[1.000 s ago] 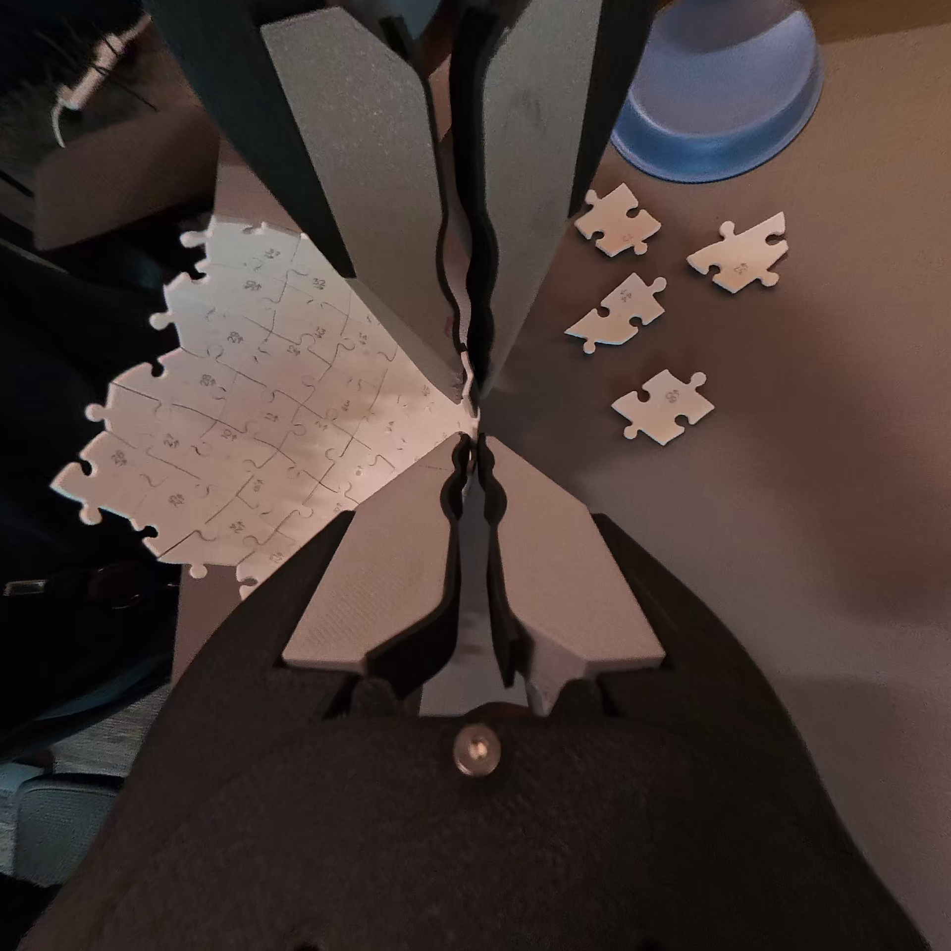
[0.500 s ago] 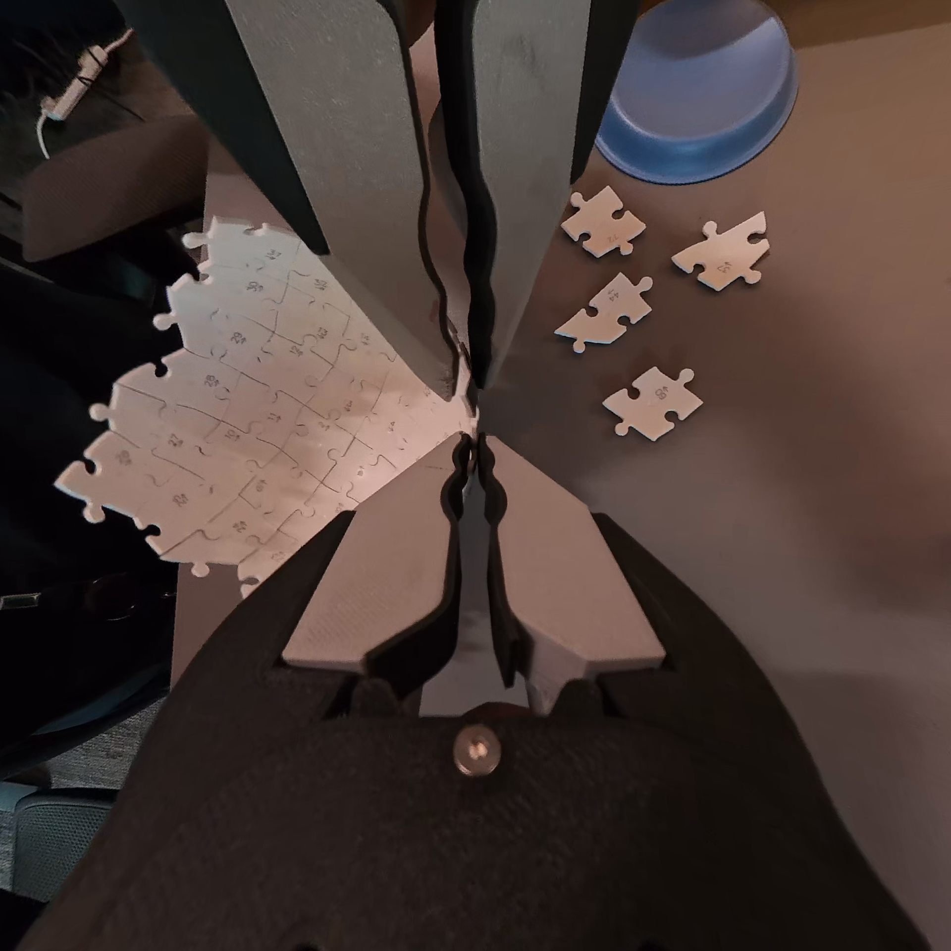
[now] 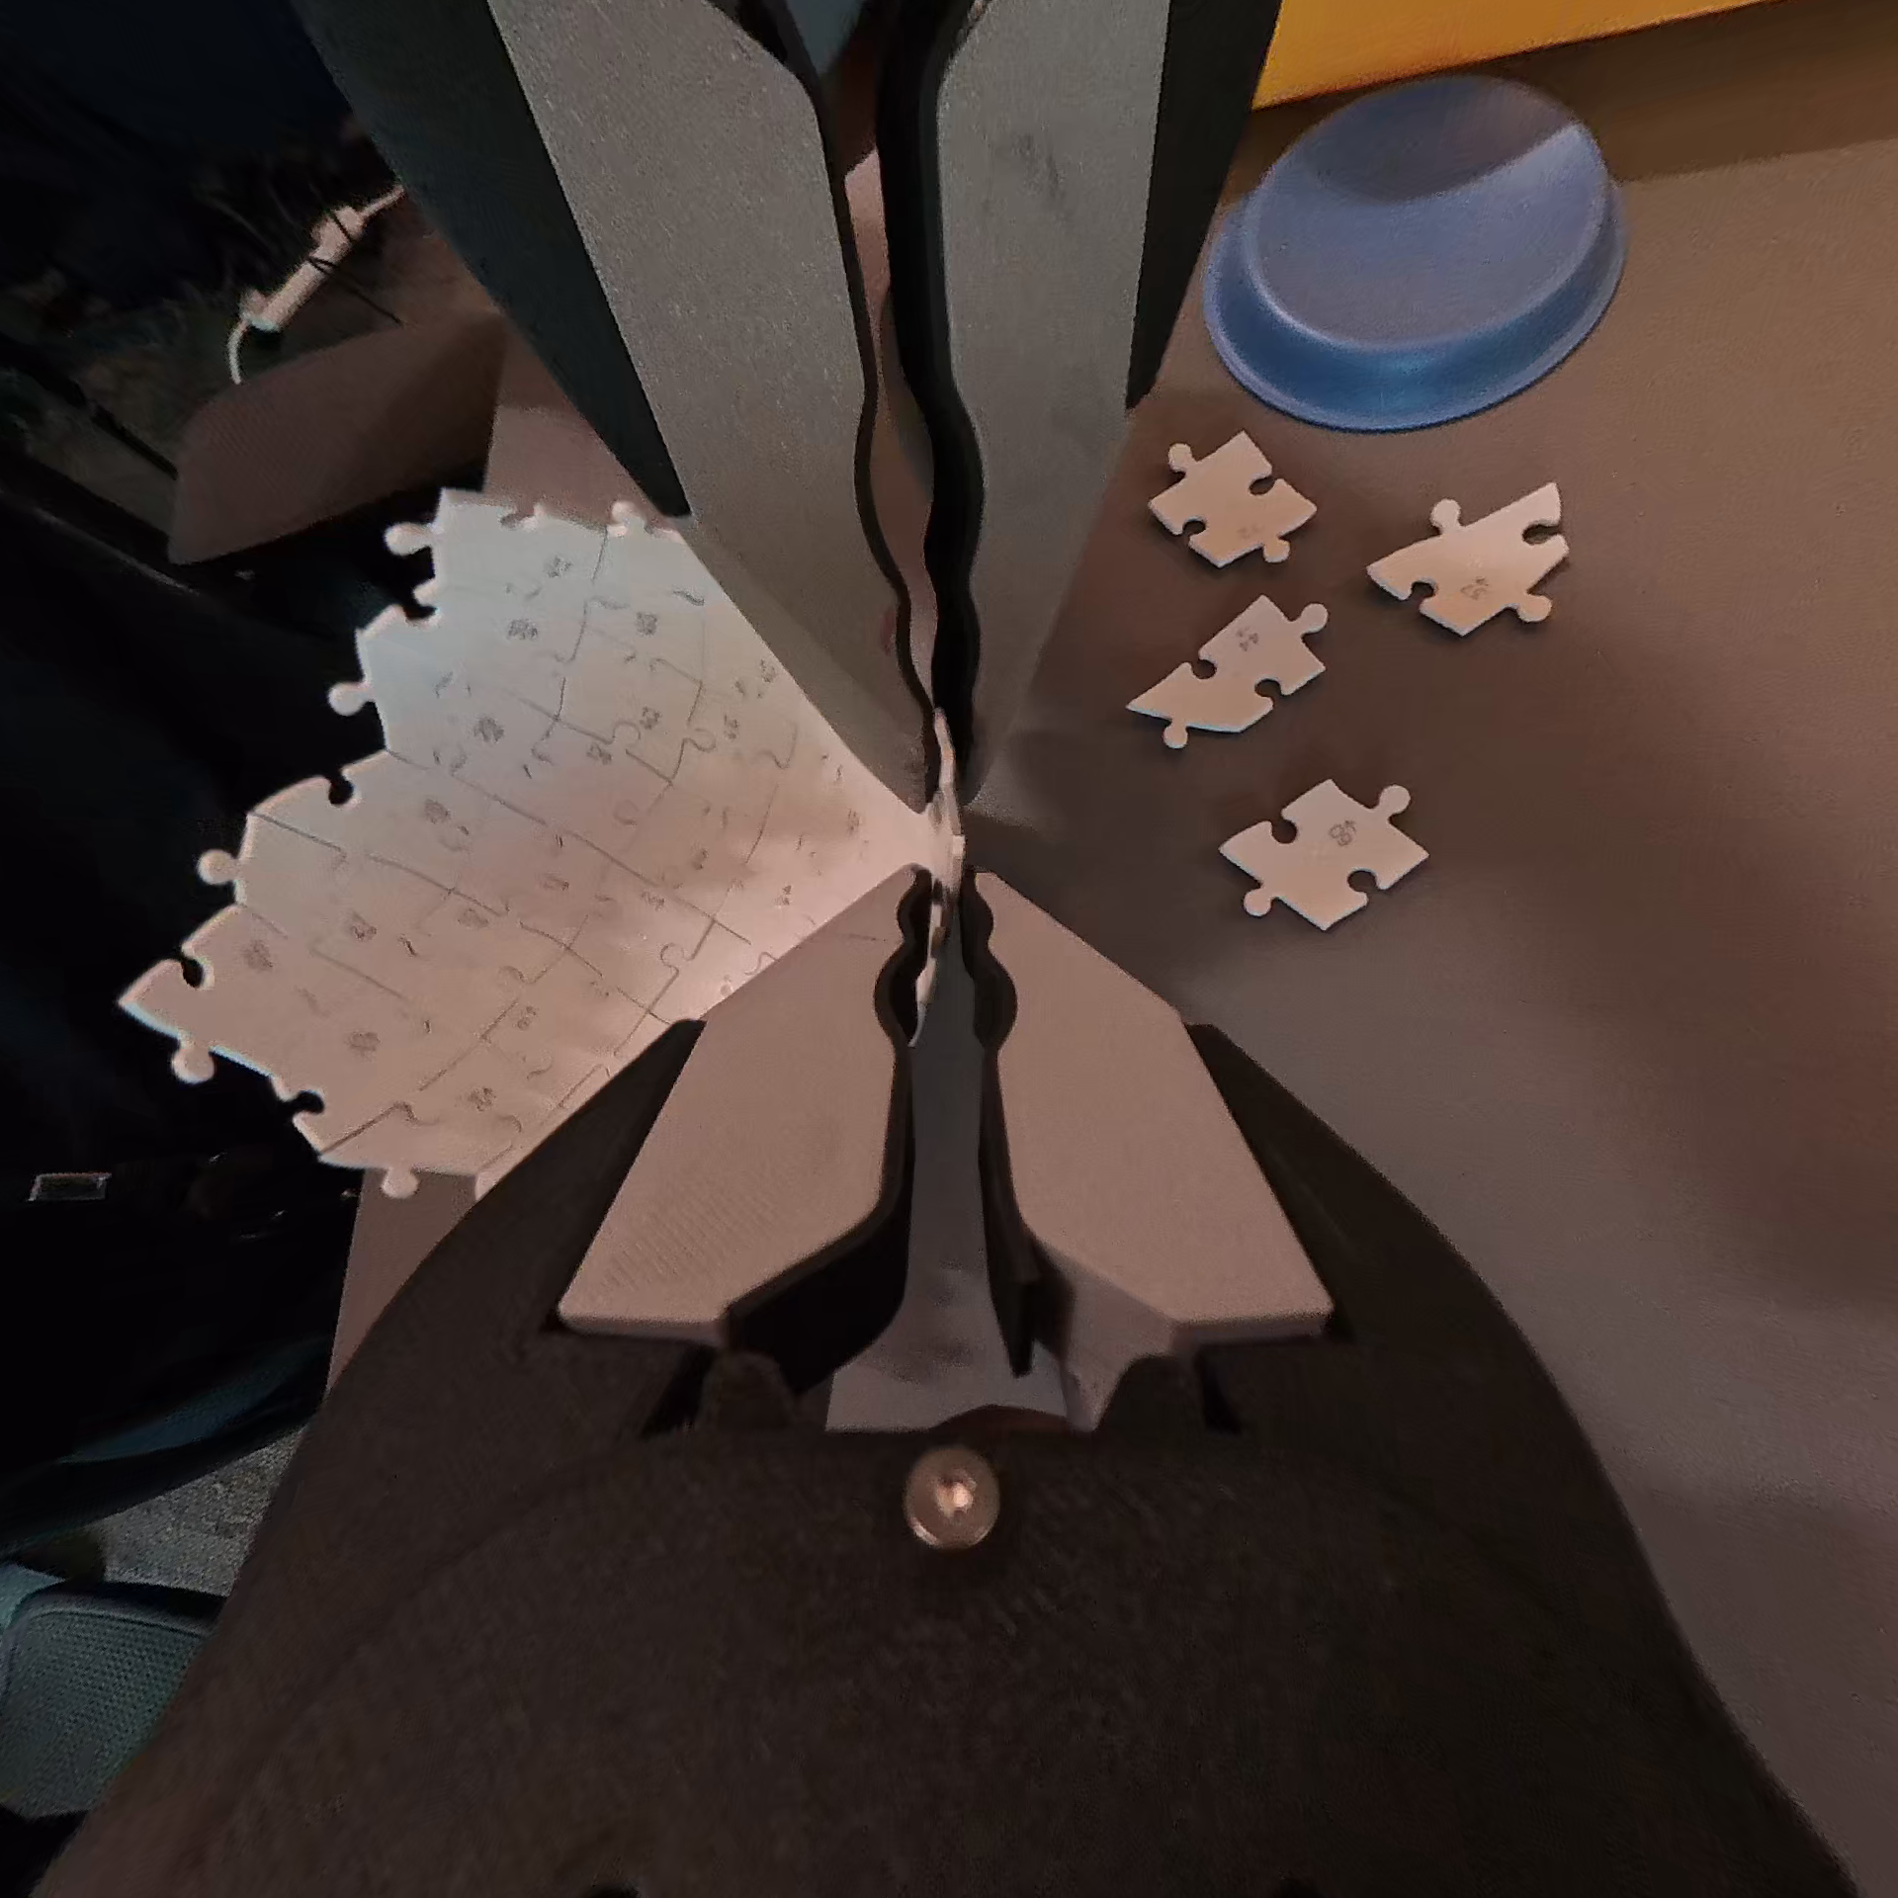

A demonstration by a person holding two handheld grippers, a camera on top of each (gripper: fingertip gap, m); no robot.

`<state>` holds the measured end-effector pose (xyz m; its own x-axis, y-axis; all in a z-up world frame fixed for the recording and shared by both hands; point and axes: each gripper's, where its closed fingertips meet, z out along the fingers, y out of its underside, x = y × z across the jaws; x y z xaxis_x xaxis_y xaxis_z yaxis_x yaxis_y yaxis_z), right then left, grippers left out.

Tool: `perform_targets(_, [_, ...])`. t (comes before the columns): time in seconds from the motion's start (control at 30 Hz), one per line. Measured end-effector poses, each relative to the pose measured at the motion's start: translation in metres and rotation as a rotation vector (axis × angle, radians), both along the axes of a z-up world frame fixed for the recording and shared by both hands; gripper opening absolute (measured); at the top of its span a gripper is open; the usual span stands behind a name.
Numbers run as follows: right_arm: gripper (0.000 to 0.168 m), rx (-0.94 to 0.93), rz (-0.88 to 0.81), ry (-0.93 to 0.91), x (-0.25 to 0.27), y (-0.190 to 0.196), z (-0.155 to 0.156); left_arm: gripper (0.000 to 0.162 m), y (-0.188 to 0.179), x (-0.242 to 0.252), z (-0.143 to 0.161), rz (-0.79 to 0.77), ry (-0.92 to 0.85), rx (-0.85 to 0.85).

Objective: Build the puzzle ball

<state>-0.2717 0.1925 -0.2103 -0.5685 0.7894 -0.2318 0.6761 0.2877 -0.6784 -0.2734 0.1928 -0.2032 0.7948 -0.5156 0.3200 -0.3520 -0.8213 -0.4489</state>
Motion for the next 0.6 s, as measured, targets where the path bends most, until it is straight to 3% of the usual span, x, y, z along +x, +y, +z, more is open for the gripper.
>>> perform_targets(0.6, [0.000,-0.010,0.101,0.108,-0.0022,-0.0096,0.0027,0.006,-0.0094,0.0008,-0.0003,-0.010,0.019,-0.008])
